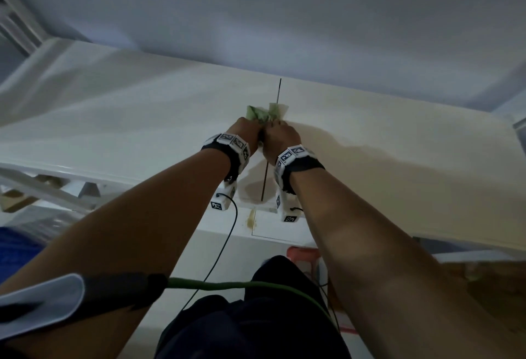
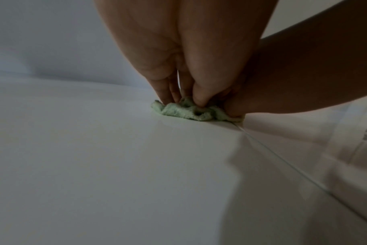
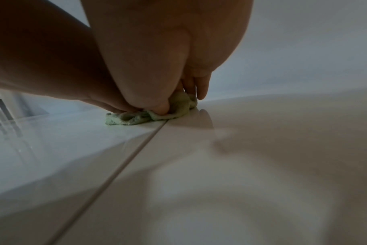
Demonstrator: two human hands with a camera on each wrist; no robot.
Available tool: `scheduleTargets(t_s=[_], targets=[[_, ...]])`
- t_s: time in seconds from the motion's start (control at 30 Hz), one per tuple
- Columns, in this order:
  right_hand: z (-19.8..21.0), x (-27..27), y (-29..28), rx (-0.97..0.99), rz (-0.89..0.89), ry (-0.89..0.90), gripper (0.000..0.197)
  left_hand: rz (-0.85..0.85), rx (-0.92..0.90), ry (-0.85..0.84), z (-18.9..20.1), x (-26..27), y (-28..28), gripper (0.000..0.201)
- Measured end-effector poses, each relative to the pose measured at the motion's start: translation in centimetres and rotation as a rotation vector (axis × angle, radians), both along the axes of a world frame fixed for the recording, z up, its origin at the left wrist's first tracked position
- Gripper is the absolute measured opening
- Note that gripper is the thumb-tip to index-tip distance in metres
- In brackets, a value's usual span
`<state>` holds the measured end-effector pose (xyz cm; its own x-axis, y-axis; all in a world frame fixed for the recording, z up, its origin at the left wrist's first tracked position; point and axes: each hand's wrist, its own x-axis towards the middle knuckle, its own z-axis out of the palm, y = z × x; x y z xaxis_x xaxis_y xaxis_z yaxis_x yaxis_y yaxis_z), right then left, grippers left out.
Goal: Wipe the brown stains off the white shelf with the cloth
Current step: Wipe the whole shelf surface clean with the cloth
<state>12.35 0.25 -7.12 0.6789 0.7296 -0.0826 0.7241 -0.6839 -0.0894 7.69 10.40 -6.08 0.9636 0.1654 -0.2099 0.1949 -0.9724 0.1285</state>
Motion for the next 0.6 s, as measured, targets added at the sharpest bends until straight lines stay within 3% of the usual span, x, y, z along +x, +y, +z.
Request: scheduleTargets(t_s=[0.37,0.6], targets=[[0.8,-11.4,-3.7,-0.027,-0.072,0.015,0.032,-0.038,-0.112,0.008,0.4,-10.0,-2.6,0.032],[1.1,-14.4,-4.8,-0.037,-0.076,0.057,0.035,-0.003,-0.168,-0.012,0.6,-13.2,-3.4,0.031]])
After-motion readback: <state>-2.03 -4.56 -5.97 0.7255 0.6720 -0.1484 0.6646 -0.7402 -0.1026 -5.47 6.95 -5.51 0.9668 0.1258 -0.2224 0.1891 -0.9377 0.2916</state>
